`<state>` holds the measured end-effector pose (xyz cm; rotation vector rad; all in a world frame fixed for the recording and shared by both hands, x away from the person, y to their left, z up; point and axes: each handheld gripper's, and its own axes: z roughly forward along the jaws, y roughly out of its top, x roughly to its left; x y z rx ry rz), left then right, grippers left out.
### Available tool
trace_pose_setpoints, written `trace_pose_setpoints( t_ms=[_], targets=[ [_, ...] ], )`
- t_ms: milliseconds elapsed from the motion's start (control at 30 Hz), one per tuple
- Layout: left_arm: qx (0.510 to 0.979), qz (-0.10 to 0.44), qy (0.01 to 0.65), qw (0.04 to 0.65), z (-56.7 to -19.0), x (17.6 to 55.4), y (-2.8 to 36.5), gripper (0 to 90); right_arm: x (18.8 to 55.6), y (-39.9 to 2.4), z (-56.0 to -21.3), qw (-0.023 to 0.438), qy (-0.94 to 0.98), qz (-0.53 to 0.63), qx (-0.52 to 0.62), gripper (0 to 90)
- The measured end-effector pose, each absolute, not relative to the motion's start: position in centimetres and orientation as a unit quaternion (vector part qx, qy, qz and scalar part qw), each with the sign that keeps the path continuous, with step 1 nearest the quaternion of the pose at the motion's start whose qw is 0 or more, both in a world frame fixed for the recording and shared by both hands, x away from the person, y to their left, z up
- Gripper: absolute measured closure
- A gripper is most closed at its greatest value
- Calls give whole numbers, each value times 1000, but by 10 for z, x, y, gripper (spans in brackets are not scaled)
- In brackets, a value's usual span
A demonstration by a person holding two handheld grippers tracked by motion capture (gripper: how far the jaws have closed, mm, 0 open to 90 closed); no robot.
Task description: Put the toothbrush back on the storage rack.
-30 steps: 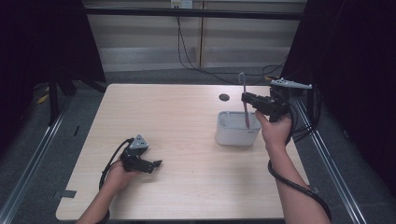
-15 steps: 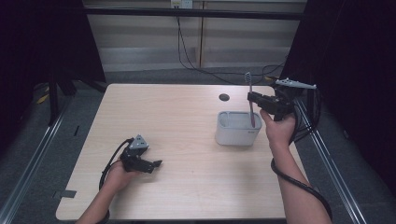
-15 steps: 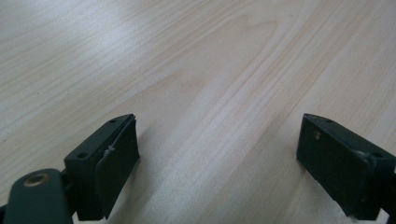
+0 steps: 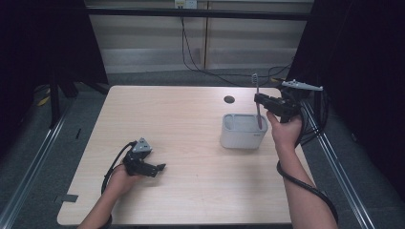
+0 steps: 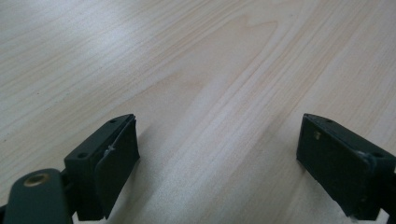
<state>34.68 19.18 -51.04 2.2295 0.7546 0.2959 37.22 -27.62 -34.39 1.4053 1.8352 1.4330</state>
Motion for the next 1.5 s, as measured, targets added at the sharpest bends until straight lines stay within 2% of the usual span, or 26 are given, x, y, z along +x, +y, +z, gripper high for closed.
trace_pose_setpoints(
  t_ms=[1500],
  targets=[
    [871,118,294,375,-510,347,192,123,373,-289,-367,228,645,510,521,802]
  ],
)
